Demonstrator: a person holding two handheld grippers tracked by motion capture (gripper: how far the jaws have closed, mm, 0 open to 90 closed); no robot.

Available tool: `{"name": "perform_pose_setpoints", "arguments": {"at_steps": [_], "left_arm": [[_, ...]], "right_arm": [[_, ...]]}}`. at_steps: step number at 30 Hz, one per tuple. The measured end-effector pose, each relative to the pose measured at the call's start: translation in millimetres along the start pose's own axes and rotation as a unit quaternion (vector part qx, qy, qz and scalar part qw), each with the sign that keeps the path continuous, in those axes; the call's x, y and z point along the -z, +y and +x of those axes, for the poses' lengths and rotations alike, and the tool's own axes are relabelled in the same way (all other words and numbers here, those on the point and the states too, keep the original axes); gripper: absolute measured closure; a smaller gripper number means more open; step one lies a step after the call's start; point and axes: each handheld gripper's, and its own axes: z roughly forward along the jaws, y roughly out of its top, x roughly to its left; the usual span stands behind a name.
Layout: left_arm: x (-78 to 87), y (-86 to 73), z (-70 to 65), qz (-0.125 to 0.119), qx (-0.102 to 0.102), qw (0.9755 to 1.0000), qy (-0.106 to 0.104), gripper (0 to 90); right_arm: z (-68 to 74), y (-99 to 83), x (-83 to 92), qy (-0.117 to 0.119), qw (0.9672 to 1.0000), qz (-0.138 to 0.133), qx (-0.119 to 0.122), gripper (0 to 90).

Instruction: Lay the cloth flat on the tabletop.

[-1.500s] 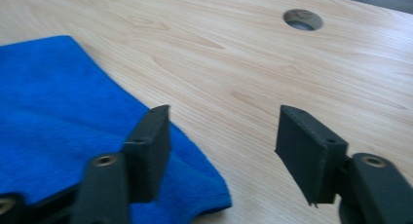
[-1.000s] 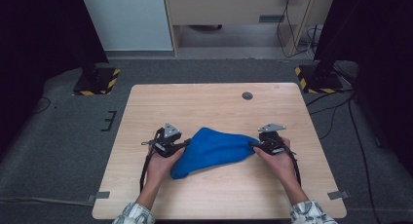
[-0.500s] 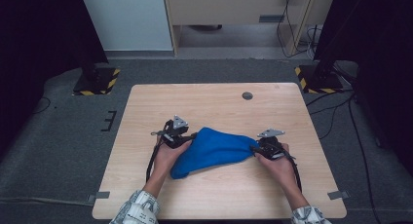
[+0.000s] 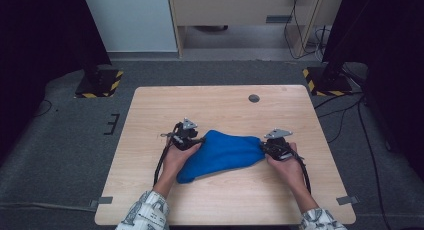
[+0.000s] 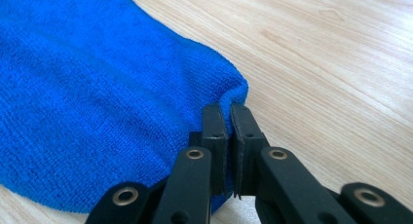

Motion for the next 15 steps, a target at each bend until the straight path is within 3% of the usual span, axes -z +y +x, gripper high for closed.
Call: {"name": "perform_pose_setpoints", "arguments": {"at_steps": [10, 15], "left_arm": [[-10.0, 0.2, -4.2, 0.016, -0.003, 0.9998, -0.008, 54.9], [-13.3, -1.6, -5.3, 0.025, -0.004, 0.9996, -0.016, 62.4]], "right_arm": [[-0.8, 0.8, 2.1, 0.006, 1.0, -0.005, -0.001, 86.5], [-0.4, 2.1, 3.5, 0.01, 0.9999, -0.012, -0.004, 86.6]]}}
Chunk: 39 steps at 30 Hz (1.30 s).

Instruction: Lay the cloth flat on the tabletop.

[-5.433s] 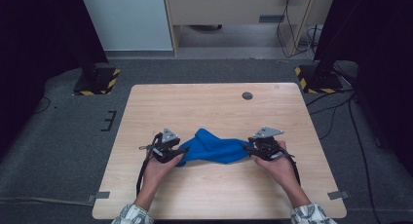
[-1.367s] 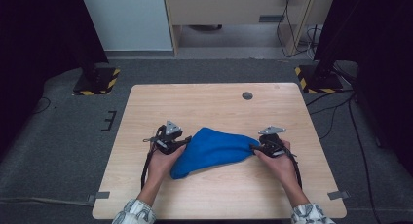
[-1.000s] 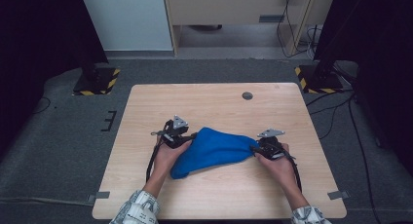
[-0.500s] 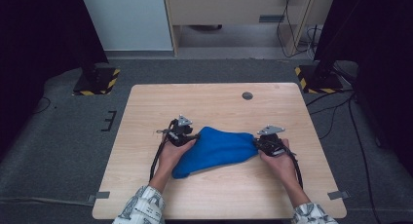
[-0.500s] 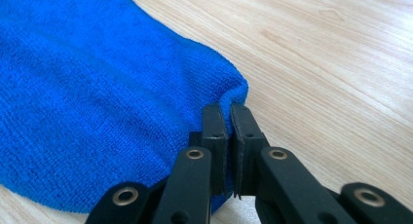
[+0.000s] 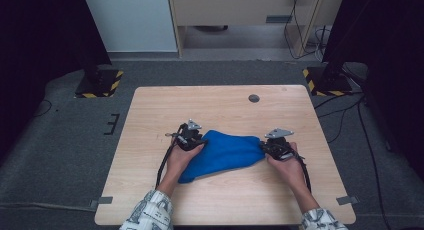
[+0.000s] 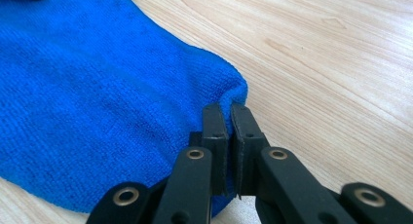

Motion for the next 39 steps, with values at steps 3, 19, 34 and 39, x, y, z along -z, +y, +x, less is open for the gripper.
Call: {"name": "perform_pose_setpoints", "arguments": {"at_steps": [3, 19, 34, 39], "left_arm": [[-0.4, -0.3, -0.1, -0.002, 0.0, 1.0, -0.001, 67.6], [12.1, 2.6, 1.6, -0.022, -0.004, 0.9997, 0.004, 87.4], [48.4, 20.1, 11.9, -0.054, -0.014, 0.998, 0.029, 87.8], [60.1, 22.8, 10.6, -0.069, -0.024, 0.9963, 0.044, 87.8]], "right_arm": [[0.6, 1.1, 1.2, 0.003, 1.0, -0.003, -0.001, 86.6], [13.8, 11.1, 2.9, 0.02, 0.9993, -0.028, 0.01, 86.7], [27.7, 31.8, 5.0, 0.029, 0.9974, -0.065, 0.016, 86.7], [29.0, 37.4, 8.0, 0.028, 0.9967, -0.075, 0.015, 86.6]]}}
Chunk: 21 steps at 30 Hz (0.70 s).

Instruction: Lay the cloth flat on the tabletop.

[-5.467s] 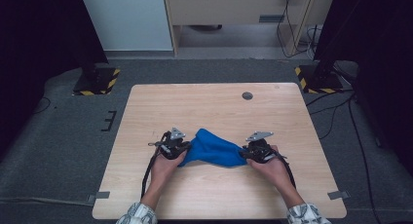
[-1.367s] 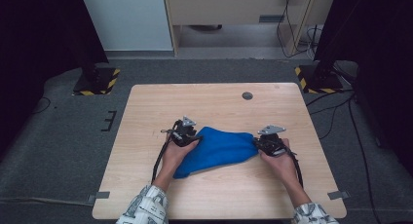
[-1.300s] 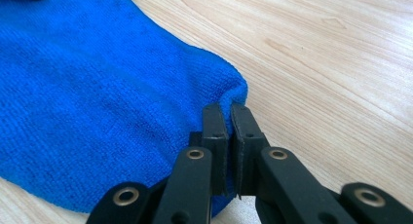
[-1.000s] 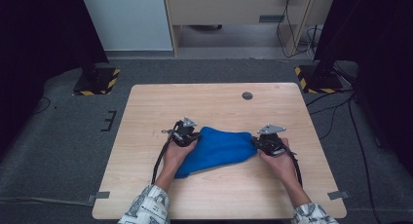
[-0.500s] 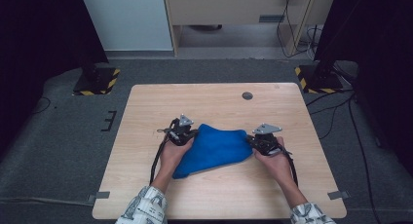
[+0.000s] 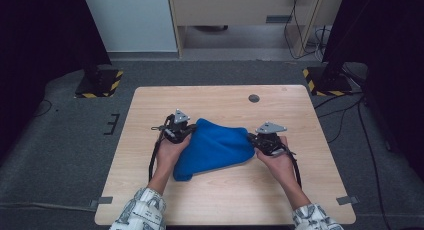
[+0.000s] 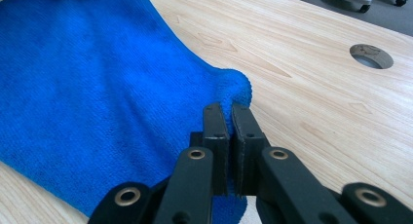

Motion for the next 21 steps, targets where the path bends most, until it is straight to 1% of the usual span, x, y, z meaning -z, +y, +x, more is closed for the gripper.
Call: {"name": "perform_pose_setpoints", "arguments": {"at_steps": [1, 2, 5, 6, 9, 12, 14, 15, 17, 18, 19, 21], "left_arm": [[1.7, -0.2, -3.5, -0.003, -0.006, 1.0, 0.003, 87.7], [2.4, -1.1, -6.6, -0.005, -0.01, 0.9999, 0.001, 87.7], [1.6, -5.7, -17.7, 0.002, -0.027, 0.9996, 0.0, 87.6], [0.8, -8.6, -22.4, 0.004, -0.031, 0.9995, -0.004, 87.6], [-2.7, -16.4, -31.5, 0.006, -0.033, 0.9994, -0.012, 87.5], [-7.1, -22.1, -39.8, 0.019, -0.041, 0.9988, -0.017, 87.5], [-8.9, -25.1, -44.4, 0.02, -0.04, 0.9987, -0.024, 87.5], [-11.5, -28.1, -49.0, 0.026, -0.046, 0.9983, -0.027, 87.4], [-16.5, -33.2, -55.3, 0.039, -0.059, 0.9972, -0.025, 87.1], [-18.6, -35.2, -56.9, 0.041, -0.058, 0.9971, -0.026, 86.9], [-21.8, -38.0, -59.2, 0.05, -0.062, 0.9965, -0.027, 86.9], [-26.4, -41.4, -61.5, 0.058, -0.066, 0.9958, -0.025, 86.8]], "right_arm": [[-0.4, -0.3, 0.4, -0.001, 1.0, 0.001, 0.001, 86.6], [-0.8, -1.5, 0.8, -0.002, 1.0, 0.004, 0.0, 86.6], [-1.9, -7.1, 1.4, -0.003, 0.9999, 0.014, 0.004, 86.4], [-2.4, -9.6, 1.4, -0.005, 0.9998, 0.017, 0.004, 86.4], [-4.9, -16.2, 2.2, -0.007, 0.9997, 0.025, 0.003, 86.3], [-9.3, -22.1, 1.7, -0.011, 0.9994, 0.034, 0.001, 86.2], [-10.9, -24.0, 1.4, -0.013, 0.9992, 0.039, -0.001, 86.2], [-11.3, -24.8, 1.4, -0.013, 0.9992, 0.039, -0.001, 86.1], [-11.1, -26.3, 1.3, -0.014, 0.999, 0.043, 0.003, 86.0], [-10.9, -26.8, 1.2, -0.016, 0.9989, 0.043, 0.004, 86.0], [-10.8, -27.1, 1.4, -0.017, 0.9989, 0.044, 0.003, 85.9], [-11.7, -27.8, 2.6, -0.017, 0.9989, 0.043, 0.001, 85.9]]}}
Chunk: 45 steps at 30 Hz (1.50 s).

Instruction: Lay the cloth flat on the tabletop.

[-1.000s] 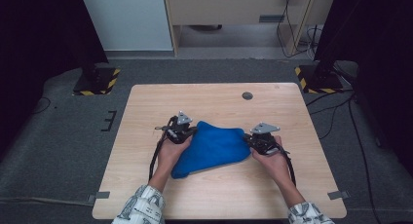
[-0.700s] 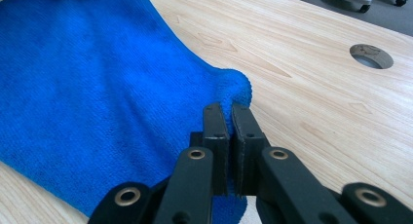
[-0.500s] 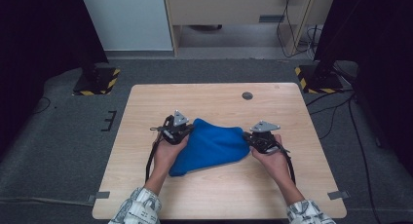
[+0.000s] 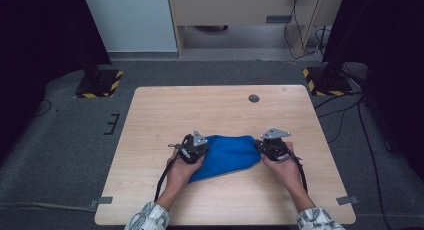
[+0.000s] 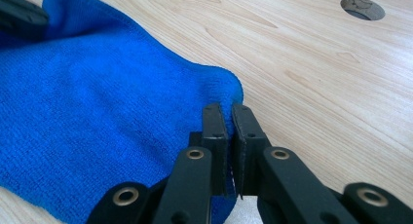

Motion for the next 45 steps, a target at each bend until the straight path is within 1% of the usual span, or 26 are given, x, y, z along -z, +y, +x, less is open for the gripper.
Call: {"name": "perform_pose_setpoints", "arguments": {"at_steps": [1, 4, 6, 8, 10, 13, 14, 19, 22, 26, 28, 29, 31, 32, 34, 36, 39, 40, 42, 45], "left_arm": [[-1.2, -0.5, -0.3, 0.0, 0.0, 1.0, 0.0, 86.6], [-4.5, -2.9, 0.8, -0.005, 0.013, 0.9999, -0.003, 84.9], [-4.3, -3.7, 1.5, -0.009, 0.016, 0.9998, -0.001, 82.4], [-2.4, -3.2, 2.0, -0.014, 0.018, 0.9997, 0.004, 75.3], [0.9, -2.6, 4.4, -0.022, 0.025, 0.9994, 0.006, 69.5], [6.9, -2.6, 8.7, -0.033, 0.037, 0.9987, 0.007, 66.0], [9.1, -2.8, 10.8, -0.036, 0.038, 0.9986, 0.008, 65.2], [16.7, -3.3, 18.6, -0.05, 0.055, 0.9971, 0.01, 63.4], [22.7, -3.5, 24.3, -0.061, 0.069, 0.9957, 0.009, 63.5], [29.8, -3.1, 31.1, -0.076, 0.083, 0.9936, 0.013, 63.7], [32.6, -2.8, 36.3, -0.08, 0.088, 0.9927, 0.015, 64.0], [32.6, -2.4, 37.5, -0.081, 0.088, 0.9928, 0.015, 63.7], [30.2, 0.2, 40.0, -0.072, 0.068, 0.9947, 0.027, 62.9], [28.3, 1.0, 41.8, -0.07, 0.069, 0.9947, 0.028, 62.4], [22.8, 1.4, 45.6, -0.07, 0.08, 0.994, 0.024, 62.4], [16.3, 1.8, 48.0, -0.057, 0.078, 0.995, 0.024, 62.2], [4.3, -0.5, 52.3, -0.04, 0.079, 0.9958, 0.025, 60.3], [2.2, -1.1, 53.2, -0.035, 0.078, 0.996, 0.026, 59.2], [-2.9, -2.5, 55.3, -0.033, 0.085, 0.9955, 0.025, 56.0], [-7.0, -1.8, 55.8, -0.031, 0.084, 0.9956, 0.028, 50.5]], "right_arm": [[-0.2, -0.5, 0.2, 0.0, 1.0, 0.001, 0.0, 85.9], [-0.6, -2.2, -0.2, -0.003, 1.0, 0.006, 0.004, 85.7], [-1.2, -3.6, -0.2, -0.002, 0.9999, 0.011, -0.001, 85.7], [-1.6, -4.5, -0.1, -0.001, 0.9999, 0.012, 0.001, 85.7], [-1.8, -5.1, 0.0, -0.004, 0.9999, 0.015, -0.002, 85.8], [-3.8, -7.1, 0.0, -0.005, 0.9998, 0.018, -0.003, 85.9], [-4.2, -7.6, -0.4, -0.005, 0.9998, 0.02, -0.003, 85.9], [-7.0, -9.5, -0.8, -0.008, 0.9996, 0.025, -0.007, 85.9], [-8.5, -10.0, -0.3, -0.009, 0.9996, 0.026, -0.011, 85.9], [-10.8, -11.0, 0.1, -0.009, 0.9995, 0.028, -0.011, 85.9], [-11.1, -11.3, 0.4, -0.011, 0.9995, 0.026, -0.016, 85.9], [-11.6, -11.5, 0.8, -0.01, 0.9995, 0.027, -0.016, 85.9], [-11.7, -12.3, 1.3, -0.01, 0.9994, 0.028, -0.017, 85.8], [-11.8, -12.6, 1.7, -0.009, 0.9994, 0.029, -0.016, 85.9], [-11.7, -13.3, 2.0, -0.009, 0.9995, 0.029, -0.013, 85.9], [-12.4, -13.8, 2.2, -0.008, 0.9994, 0.031, -0.014, 85.8], [-13.4, -15.0, 1.4, -0.008, 0.9993, 0.033, -0.014, 85.8], [-13.3, -15.0, 1.5, -0.008, 0.9993, 0.033, -0.014, 85.8], [-13.3, -14.7, 1.9, -0.009, 0.9994, 0.031, -0.014, 85.8], [-13.6, -14.7, 1.8, -0.009, 0.9994, 0.03, -0.015, 85.8]]}}
